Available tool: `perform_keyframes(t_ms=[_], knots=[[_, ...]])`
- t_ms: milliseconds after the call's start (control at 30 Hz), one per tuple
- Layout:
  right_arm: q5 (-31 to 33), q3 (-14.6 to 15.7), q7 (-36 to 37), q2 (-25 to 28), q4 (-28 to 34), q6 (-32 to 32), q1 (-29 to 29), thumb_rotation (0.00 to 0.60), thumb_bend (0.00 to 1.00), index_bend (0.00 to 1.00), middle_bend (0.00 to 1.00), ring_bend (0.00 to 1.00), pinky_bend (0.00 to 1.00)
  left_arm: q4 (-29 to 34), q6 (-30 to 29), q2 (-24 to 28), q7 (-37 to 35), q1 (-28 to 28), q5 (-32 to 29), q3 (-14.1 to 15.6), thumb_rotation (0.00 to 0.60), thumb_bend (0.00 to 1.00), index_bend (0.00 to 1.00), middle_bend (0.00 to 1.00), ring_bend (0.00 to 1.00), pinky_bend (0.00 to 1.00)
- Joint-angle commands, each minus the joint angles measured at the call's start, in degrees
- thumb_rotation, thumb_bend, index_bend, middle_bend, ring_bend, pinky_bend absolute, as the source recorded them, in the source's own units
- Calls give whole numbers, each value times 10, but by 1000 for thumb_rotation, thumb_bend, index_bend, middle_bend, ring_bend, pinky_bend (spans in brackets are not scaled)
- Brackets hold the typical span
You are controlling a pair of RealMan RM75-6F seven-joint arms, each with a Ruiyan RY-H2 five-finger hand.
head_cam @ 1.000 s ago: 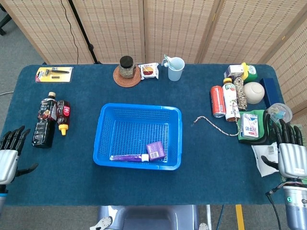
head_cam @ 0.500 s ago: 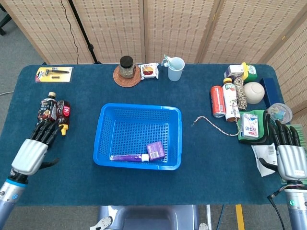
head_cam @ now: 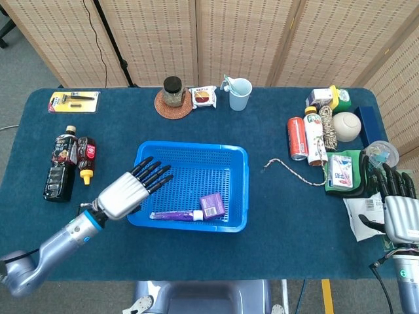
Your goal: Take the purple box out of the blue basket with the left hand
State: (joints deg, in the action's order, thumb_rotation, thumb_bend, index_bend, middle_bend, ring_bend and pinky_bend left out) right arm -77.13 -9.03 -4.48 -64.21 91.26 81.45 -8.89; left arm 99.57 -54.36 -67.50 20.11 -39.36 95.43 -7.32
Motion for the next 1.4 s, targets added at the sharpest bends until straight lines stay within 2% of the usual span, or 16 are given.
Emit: perform_keyframes(t_ms=[33, 267, 533, 900, 1067, 1400], knots=[[10, -3, 0, -2, -5, -8, -3, 600, 0, 0, 0, 0, 0, -3, 75, -46, 65, -58, -51, -30, 600, 89, 0, 0, 0, 0], [34, -11, 2, -6, -15, -24, -7, 600, 0, 0, 0, 0, 0, -51, 146, -124, 151, -121, -129, -45, 600, 89, 0, 0, 0, 0], [45, -14, 1, -8, -20, -34, -11, 600, 0, 0, 0, 0, 0, -102, 180, -190, 204, -169, -209, -44, 600, 89, 0, 0, 0, 0], [55, -17, 1, -10, -24, -38, -13, 600, 0, 0, 0, 0, 0, -133, 192, -227, 227, -211, -270, -37, 600, 89, 0, 0, 0, 0], [56, -18, 1, -10, -23, -37, -12, 600, 0, 0, 0, 0, 0, -140, 195, -237, 233, -226, -294, -24, 600, 89, 0, 0, 0, 0], [58, -18, 2, -10, -26, -42, -15, 600, 0, 0, 0, 0, 0, -156, 194, -259, 218, -247, -315, -7, 600, 89, 0, 0, 0, 0]])
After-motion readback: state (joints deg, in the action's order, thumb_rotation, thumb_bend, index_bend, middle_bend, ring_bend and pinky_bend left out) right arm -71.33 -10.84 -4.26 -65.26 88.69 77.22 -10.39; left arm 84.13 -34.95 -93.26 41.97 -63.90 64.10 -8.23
